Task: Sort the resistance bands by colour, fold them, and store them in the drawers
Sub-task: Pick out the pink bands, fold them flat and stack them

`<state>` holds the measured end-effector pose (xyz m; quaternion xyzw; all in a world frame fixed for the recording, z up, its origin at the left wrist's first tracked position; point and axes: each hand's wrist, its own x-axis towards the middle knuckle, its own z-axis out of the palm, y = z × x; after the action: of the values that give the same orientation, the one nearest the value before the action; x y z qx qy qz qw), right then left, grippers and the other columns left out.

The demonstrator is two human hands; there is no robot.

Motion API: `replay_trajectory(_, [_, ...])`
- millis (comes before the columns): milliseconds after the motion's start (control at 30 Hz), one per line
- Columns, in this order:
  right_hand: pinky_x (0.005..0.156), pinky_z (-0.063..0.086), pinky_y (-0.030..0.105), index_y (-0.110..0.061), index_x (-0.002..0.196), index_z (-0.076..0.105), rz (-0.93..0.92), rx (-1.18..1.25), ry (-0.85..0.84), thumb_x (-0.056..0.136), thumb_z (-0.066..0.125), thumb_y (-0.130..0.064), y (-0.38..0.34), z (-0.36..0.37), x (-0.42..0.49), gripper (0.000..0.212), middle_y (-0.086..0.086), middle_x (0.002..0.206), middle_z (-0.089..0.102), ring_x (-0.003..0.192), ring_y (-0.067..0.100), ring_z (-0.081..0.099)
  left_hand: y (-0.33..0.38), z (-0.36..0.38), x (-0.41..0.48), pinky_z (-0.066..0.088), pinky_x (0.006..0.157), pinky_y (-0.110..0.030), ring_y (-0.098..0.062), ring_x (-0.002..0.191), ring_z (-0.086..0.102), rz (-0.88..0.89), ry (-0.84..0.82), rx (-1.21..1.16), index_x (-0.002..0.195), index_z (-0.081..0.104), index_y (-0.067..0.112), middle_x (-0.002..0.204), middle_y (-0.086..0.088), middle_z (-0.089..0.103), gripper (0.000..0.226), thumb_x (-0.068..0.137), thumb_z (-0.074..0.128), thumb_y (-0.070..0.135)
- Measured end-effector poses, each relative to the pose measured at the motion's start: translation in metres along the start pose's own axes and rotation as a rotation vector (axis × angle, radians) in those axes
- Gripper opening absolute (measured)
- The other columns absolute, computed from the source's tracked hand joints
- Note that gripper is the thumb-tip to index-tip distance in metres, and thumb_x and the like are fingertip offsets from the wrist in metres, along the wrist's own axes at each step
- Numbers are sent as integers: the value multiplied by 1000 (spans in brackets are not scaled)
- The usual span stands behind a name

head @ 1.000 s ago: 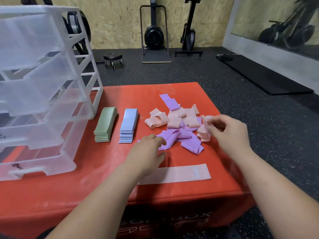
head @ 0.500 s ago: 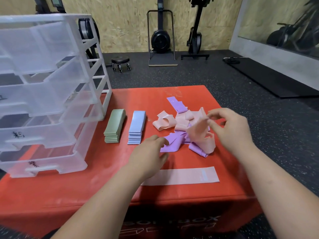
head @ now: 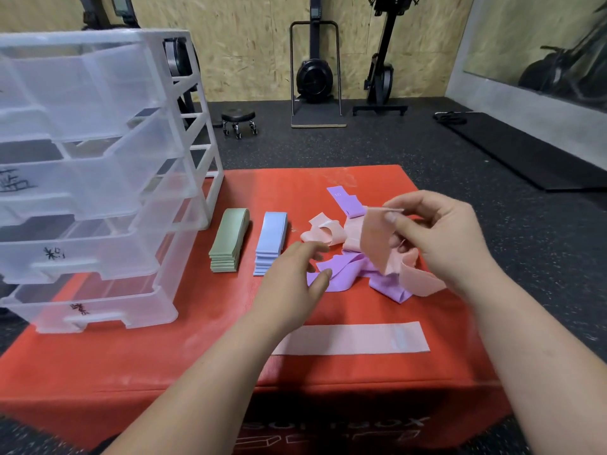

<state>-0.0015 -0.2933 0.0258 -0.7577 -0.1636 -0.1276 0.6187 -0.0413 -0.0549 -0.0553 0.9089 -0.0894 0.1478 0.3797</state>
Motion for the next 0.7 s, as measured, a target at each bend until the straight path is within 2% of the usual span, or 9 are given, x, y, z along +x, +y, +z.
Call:
replay_trajectory(67, [60,58,30,-9,101,76,23,6,-78,93,74,0,0,2,-3,13,12,89,77,67,24,74,4,-2,2,48,85,-20,-3,107,60,6,11,-120,143,56,36,129,22,59,45,100,68,27])
replay_trajectory(133, [72,63,35,-9,101,76,31,11,-142,93,73,2,1,4,-6,15,13,92,78,78,25,76,10,-6,3,48,87,-17,-2,117,59,23,8,-212,148,53,37,138,24,58,49,102,68,29])
replay_trajectory(200, [89,62,41,-13,102,77,35,-32,-207,92,73,3,5,6,-10,19,7,97,79,92,26,76,16,-8,4,51,93,-22,-2,125,59,29,-17,-278,145,57,37,141,24,60,44,103,67,31])
replay_trajectory(267, [101,57,46,-19,104,78,69,-59,-267,93,74,-1,9,10,-14,22,3,103,79,102,24,75,20,-7,5,54,98,-32,-4,126,61,24,-55,-324,137,65,35,134,24,66,33,104,65,30])
replay_trajectory(400, [96,57,51,-25,104,78,124,-90,-266,92,78,-15,10,16,-21,15,3,97,79,95,23,76,27,-4,2,56,98,-42,-5,115,68,-10,-151,-391,124,72,34,118,21,75,26,106,61,18])
replay_trajectory(467, [88,60,47,-30,106,76,108,-171,-255,86,81,-5,13,17,-23,32,0,96,78,90,19,75,27,-2,1,55,101,-49,-10,112,70,-37,-167,-426,123,70,39,114,16,78,30,107,59,16])
replay_trajectory(533, [80,60,34,-33,111,73,122,-171,-281,83,79,4,10,17,-26,47,-2,92,77,81,17,76,26,-1,0,54,103,-51,-16,109,71,-62,-167,-451,129,65,39,112,11,79,29,107,59,20])
replay_trajectory(600, [80,57,27,-31,117,71,134,-100,-333,82,76,10,3,14,-28,54,-6,89,76,75,15,74,24,-1,0,54,103,-49,-16,110,69,-68,-155,-452,138,61,39,117,12,75,35,106,61,25])
replay_trajectory(700, [87,62,35,-30,124,69,89,-44,-416,81,78,11,-9,12,-31,60,-5,115,73,82,20,69,26,-6,1,52,105,-34,-4,123,62,-35,-218,-451,145,57,39,138,22,64,41,107,61,24])
